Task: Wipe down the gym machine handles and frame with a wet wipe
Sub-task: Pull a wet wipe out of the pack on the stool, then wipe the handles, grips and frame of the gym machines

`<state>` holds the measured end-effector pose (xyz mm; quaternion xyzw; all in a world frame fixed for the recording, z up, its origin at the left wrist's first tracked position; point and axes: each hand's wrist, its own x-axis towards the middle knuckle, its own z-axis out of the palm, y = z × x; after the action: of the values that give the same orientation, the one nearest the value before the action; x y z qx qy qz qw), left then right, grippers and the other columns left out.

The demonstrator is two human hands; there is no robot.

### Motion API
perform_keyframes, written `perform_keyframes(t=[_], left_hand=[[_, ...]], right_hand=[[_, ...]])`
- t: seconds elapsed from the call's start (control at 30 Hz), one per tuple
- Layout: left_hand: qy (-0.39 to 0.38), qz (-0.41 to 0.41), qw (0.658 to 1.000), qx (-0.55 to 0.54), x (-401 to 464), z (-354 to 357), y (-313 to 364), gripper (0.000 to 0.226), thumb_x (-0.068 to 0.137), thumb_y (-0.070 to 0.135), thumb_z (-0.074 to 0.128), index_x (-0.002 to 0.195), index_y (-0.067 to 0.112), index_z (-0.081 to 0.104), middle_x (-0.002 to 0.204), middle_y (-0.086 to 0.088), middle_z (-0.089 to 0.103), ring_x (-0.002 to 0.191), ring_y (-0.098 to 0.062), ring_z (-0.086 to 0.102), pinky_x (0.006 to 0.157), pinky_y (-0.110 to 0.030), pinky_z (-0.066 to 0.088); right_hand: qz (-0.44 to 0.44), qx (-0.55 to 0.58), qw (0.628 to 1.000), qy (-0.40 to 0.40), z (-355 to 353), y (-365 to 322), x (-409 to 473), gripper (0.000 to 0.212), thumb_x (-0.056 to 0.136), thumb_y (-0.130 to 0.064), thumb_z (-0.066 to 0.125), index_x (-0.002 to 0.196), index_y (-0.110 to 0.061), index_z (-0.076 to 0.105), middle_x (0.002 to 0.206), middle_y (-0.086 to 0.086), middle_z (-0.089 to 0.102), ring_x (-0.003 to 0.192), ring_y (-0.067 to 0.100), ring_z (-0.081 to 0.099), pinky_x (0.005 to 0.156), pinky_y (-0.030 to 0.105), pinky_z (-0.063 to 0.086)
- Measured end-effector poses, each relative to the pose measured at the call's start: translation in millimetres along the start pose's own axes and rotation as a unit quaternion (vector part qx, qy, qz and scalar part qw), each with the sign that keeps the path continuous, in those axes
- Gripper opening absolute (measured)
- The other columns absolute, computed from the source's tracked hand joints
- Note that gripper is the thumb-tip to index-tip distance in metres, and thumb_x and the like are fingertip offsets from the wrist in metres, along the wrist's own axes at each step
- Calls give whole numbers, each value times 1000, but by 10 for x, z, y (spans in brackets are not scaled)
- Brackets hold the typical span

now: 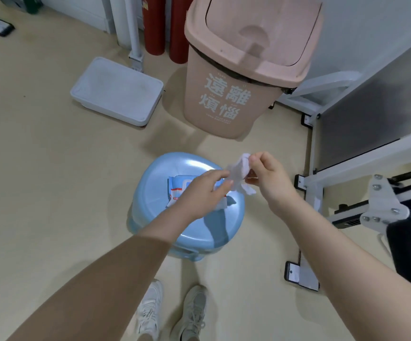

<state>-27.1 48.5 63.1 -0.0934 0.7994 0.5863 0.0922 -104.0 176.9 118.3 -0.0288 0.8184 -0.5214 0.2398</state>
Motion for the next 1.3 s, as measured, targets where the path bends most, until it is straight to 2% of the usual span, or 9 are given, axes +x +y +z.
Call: perform_keyframes(t=[0.23,0.4,0.53,0.73,0.83,0.93,1.03,1.17,1.3], left_hand=[[39,83,993,-76,-581,-617,1463,56,75,31,75,118,30,40,89,7,50,71,-7,48,69,-12,39],[-34,182,974,131,-888,-1148,2222,12,82,21,68,92,16,67,96,3,49,84,-6,50,77,-12,37],[-54,165,983,65,-1074,-1253,2808,11,85,22,60,74,22,60,79,7,57,73,-6,51,65,-27,43],[-14,178,982,66,-1123,-1218,3380,25,94,19,47,86,1,63,76,0,54,68,-9,44,61,-16,35],[-4,178,982,58,-1016,-1168,3580,23,94,20,48,91,5,65,77,0,58,68,-7,50,62,-16,39],[15,181,982,41,-841,-1122,3676,11,90,16,56,90,12,66,77,6,63,62,3,53,60,-10,43],[29,166,984,60,-599,-1141,3719,7,86,14,61,94,15,62,71,7,58,62,-5,52,60,-18,44],[125,167,976,56,-169,-1303,3929,16,84,15,64,98,21,59,72,9,58,71,-11,54,74,-32,49],[280,189,940,39,202,-1492,4376,21,86,22,62,106,22,56,97,6,62,90,-7,56,84,-25,46]], right_hand=[[-64,23,990,-121,-392,-1252,-846,23,95,-5,46,77,-11,60,66,3,55,56,7,51,60,16,48],[-77,33,981,-177,-771,-2025,-1341,28,93,-1,42,70,-11,51,58,-4,51,55,10,45,58,19,41],[-59,139,982,-115,-964,-2373,-1624,27,89,-2,36,65,-10,48,59,3,49,58,18,47,60,32,38],[5,343,936,-81,-1157,-2418,-1678,66,97,-54,23,119,-2,56,114,17,66,103,28,64,86,41,51],[-25,342,929,-143,-1174,-2383,-1578,80,76,-67,54,126,-4,54,120,17,62,107,31,61,78,38,51],[-50,321,927,-186,-1196,-2347,-1400,72,69,-43,74,124,-1,54,104,14,66,92,28,62,64,31,52],[-79,308,930,-184,-1329,-2383,-1167,49,84,-28,58,125,-3,54,108,16,63,94,27,61,66,28,50],[-14,390,918,-68,-1664,-2510,-716,31,90,-21,53,114,-3,60,111,16,64,102,27,62,80,35,49],[-40,229,969,80,-1936,-2888,-321,16,77,-24,55,89,-17,64,96,5,63,83,21,60,64,31,48]])
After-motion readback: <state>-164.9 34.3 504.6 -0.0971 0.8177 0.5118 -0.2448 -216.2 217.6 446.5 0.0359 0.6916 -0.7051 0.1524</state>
